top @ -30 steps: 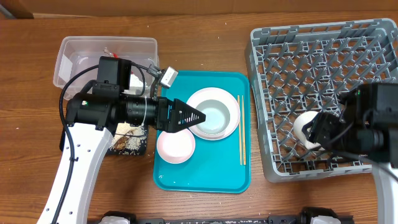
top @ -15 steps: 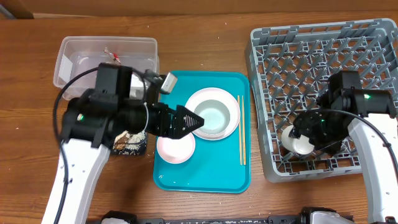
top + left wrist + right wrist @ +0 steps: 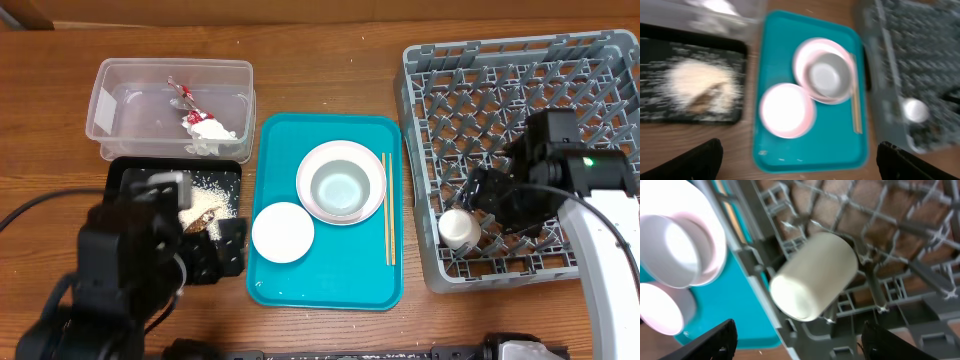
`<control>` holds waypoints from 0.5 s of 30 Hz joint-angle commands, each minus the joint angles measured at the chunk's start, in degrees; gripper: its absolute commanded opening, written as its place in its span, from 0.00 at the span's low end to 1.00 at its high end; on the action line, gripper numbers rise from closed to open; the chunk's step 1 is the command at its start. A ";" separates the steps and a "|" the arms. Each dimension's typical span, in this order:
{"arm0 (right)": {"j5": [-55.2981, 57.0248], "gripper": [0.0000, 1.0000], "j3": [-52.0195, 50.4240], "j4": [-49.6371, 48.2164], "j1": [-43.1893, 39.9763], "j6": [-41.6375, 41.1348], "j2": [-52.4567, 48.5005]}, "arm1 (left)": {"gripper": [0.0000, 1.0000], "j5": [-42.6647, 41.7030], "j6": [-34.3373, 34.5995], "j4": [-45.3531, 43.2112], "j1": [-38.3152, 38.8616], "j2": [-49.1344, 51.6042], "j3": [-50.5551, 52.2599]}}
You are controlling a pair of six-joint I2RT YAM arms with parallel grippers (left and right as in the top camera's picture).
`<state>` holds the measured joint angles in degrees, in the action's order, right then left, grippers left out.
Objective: Sort waste into correct bins and load items into the dishwasher
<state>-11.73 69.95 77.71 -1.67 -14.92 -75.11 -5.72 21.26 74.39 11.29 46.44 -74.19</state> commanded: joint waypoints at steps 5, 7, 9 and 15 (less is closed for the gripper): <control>-9.40 0.90 2.08 -6.23 0.24 1.84 17.88 | 0.98 16.44 6.71 -0.59 0.37 -4.42 9.75; -9.42 0.92 2.08 -6.49 0.24 1.84 21.73 | 0.99 16.63 7.30 -2.99 0.37 -5.55 14.49; -9.42 0.94 2.08 -6.03 0.24 1.86 24.46 | 1.00 16.57 7.30 -5.84 0.35 -6.27 18.08; -14.75 0.94 2.05 -2.97 0.37 4.68 26.36 | 1.00 16.52 7.28 -11.45 0.35 -6.01 22.08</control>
<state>-22.20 71.26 74.32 -1.67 -12.75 -48.12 9.10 27.14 64.18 11.27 40.93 -52.51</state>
